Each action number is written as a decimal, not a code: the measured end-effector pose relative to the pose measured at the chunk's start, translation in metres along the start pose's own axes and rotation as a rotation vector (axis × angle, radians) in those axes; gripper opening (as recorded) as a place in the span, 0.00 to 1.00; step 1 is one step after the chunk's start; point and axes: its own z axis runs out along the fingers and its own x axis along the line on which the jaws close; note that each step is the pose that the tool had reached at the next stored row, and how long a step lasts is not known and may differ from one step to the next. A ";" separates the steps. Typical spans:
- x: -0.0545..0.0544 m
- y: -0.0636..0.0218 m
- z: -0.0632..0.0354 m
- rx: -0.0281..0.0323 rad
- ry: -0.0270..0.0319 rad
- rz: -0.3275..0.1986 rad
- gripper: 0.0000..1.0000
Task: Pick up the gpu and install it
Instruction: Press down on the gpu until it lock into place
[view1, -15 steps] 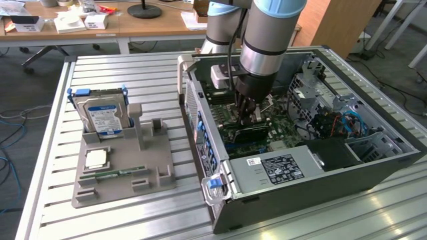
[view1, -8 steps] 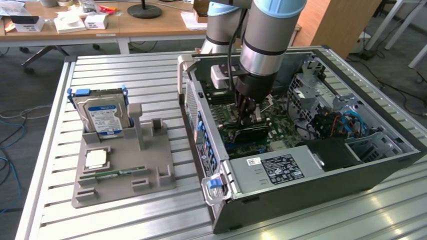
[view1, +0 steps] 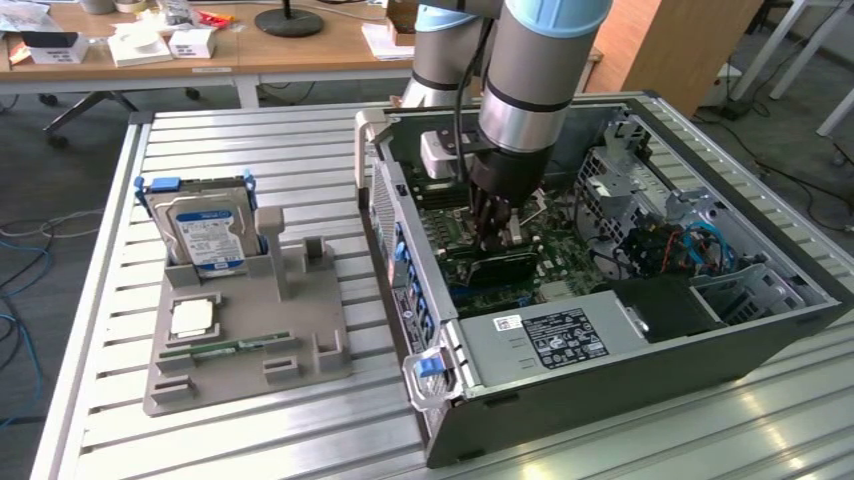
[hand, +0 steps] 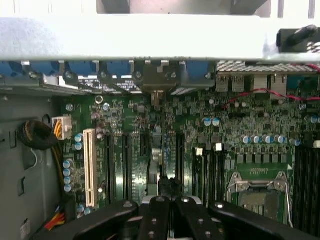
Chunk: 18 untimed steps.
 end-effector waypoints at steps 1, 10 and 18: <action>0.000 0.0000 0.0000 0.0000 0.0001 0.000 0.10; 0.000 -0.0001 -0.0010 0.0004 -0.0012 0.000 0.10; 0.000 -0.0002 -0.0134 0.0000 0.0000 0.000 0.10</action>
